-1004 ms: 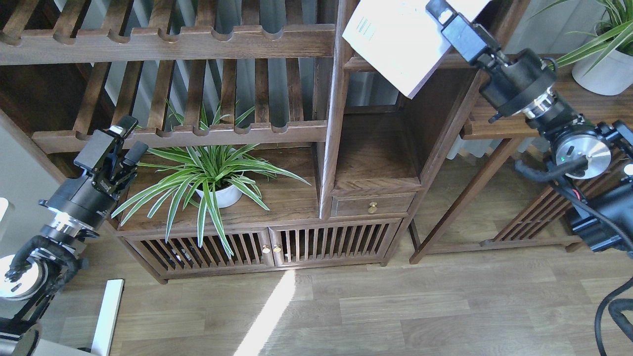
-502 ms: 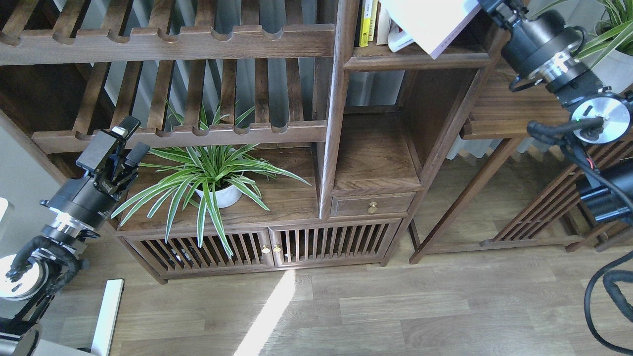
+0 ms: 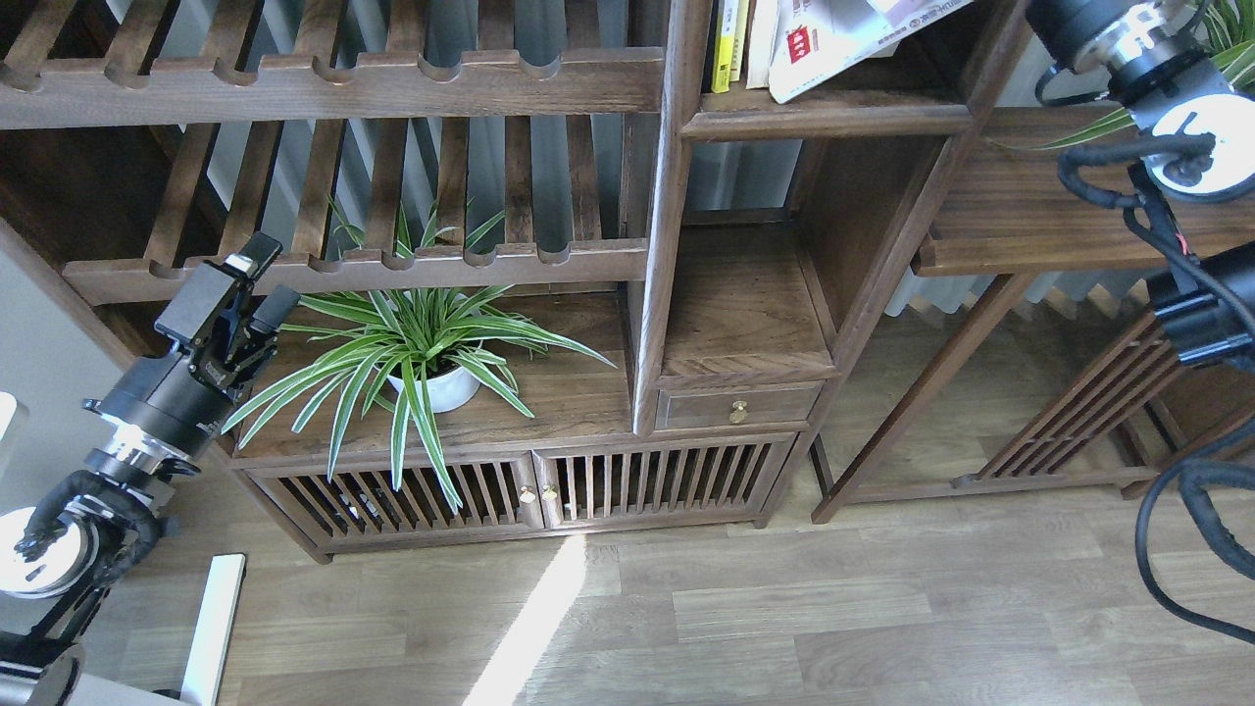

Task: Organize books on shelf
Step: 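Insert the white book into the upper compartment beside the upright books, then release the white book and hold the right gripper near the compartment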

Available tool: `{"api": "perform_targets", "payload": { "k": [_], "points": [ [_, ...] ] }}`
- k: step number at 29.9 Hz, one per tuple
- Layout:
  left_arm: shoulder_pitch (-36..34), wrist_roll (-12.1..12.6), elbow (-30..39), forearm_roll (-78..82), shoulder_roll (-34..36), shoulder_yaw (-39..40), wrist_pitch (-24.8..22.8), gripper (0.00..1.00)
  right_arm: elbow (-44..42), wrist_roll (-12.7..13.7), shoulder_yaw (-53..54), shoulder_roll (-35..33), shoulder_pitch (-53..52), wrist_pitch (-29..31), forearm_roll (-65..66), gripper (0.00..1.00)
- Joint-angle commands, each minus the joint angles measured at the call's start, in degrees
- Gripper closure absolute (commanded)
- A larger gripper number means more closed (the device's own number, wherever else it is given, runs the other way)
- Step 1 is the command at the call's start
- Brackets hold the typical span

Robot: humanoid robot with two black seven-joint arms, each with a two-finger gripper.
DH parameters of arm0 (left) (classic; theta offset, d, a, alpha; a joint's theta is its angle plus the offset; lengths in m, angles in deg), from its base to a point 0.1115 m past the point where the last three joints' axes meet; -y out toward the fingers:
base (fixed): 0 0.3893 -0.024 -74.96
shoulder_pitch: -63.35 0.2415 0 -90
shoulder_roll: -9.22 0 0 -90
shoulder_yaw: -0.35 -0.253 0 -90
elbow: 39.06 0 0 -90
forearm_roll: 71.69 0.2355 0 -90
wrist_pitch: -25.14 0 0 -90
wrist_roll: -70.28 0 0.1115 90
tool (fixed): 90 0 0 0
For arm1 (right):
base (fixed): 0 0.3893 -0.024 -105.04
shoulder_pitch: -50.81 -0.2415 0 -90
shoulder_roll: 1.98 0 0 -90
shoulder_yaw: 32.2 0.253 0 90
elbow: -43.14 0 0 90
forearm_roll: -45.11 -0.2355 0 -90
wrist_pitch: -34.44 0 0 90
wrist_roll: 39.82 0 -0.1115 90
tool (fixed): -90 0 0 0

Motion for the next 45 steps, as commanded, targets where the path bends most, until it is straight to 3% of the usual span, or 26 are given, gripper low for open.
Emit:
{"api": "perform_targets", "payload": {
  "k": [1, 7, 13, 31, 45],
  "points": [
    [0.0, 0.0, 0.0, 0.0, 0.0, -0.04, 0.0, 0.02, -0.54, -0.11, -0.29, 1.15, -1.75, -2.51, 0.13, 0.94],
    [0.0, 0.0, 0.0, 0.0, 0.0, -0.04, 0.0, 0.02, -2.82, -0.46, -0.56, 2.55, -3.16, -3.21, 0.84, 0.94],
    [0.79, 0.0, 0.0, 0.0, 0.0, -0.04, 0.0, 0.02, -4.67, -0.46, -0.91, 3.35, -6.58, -8.49, 0.92, 0.94],
    [1.05, 0.0, 0.0, -0.09, 0.0, 0.13, 0.0, 0.02, -10.47, -0.63, -1.79, 7.74, -8.87, -10.25, 6.01, 0.94],
    [0.97, 0.0, 0.0, 0.44, -0.09, 0.13, 0.0, 0.02, -17.68, -1.07, -1.7, 11.08, -13.79, -10.25, 8.83, 0.83]
  ]
}}
